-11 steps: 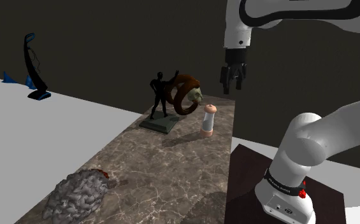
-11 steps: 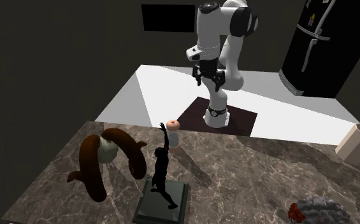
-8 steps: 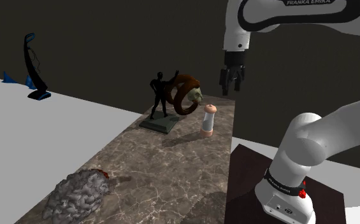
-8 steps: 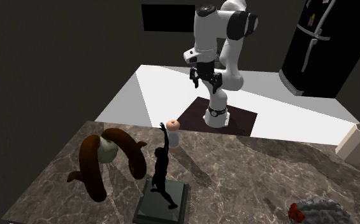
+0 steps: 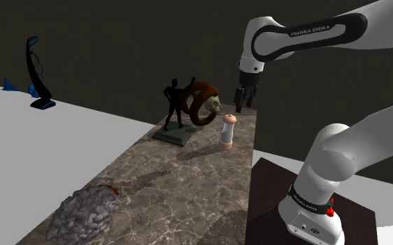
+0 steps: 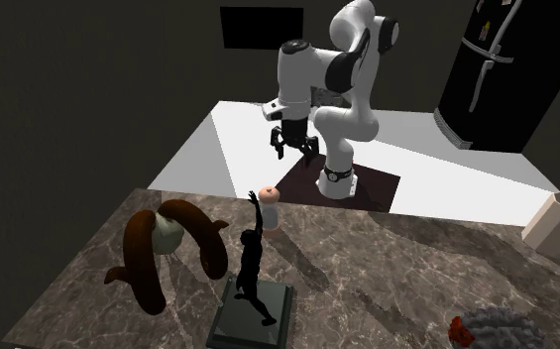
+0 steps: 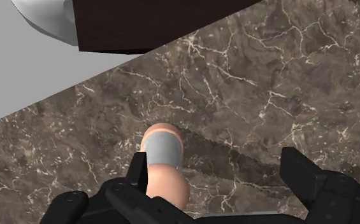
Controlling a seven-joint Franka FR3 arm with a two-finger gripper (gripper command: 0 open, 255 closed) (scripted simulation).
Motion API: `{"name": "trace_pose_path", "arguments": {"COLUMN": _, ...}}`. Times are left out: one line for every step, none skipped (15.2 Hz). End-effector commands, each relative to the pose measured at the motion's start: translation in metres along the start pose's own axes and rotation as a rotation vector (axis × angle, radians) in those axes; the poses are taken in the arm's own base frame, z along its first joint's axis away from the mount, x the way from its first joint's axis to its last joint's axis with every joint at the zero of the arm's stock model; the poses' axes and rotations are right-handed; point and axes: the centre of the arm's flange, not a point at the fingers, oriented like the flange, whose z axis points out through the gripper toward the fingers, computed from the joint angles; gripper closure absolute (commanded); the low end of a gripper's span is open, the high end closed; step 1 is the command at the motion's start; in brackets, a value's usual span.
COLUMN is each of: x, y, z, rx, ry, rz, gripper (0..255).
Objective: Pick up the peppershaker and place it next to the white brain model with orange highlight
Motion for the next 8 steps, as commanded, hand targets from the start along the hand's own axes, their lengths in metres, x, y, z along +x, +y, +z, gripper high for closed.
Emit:
{"name": "trace_pose_path", "arguments": {"x": 0.011, "y": 0.011, "z": 0.017, "rx": -0.003, "ry": 0.035, "rz": -0.023, "gripper": 0}}
{"name": "trace_pose_path", "arguments": {"x": 0.017, "y": 0.017, "z": 0.024, "rx": -0.004, "ry": 0.050, "rz": -0.034, "gripper": 0}}
{"name": "trace_pose_path", "arguments": {"x": 0.023, "y": 0.024, "z": 0.032, "rx": -0.004, "ry": 0.066, "rz": -0.045, "gripper": 0}}
{"name": "trace_pose_path", "arguments": {"x": 0.030, "y": 0.030, "z": 0.040, "rx": -0.005, "ry": 0.081, "rz": -0.056, "gripper": 0}}
{"name": "trace_pose_path", "arguments": {"x": 0.036, "y": 0.036, "z": 0.047, "rx": -0.006, "ry": 0.097, "rz": -0.067, "gripper": 0}}
{"name": "trace_pose_path", "arguments": {"x": 0.043, "y": 0.043, "z": 0.054, "rx": -0.007, "ry": 0.112, "rz": -0.078, "gripper": 0}}
{"name": "trace_pose_path", "arguments": {"x": 0.046, "y": 0.045, "z": 0.057, "rx": -0.008, "ry": 0.119, "rz": -0.083, "gripper": 0}}
{"name": "trace_pose_path", "arguments": {"x": 0.047, "y": 0.045, "z": 0.063, "rx": -0.008, "ry": 0.119, "rz": -0.083, "gripper": 0}}
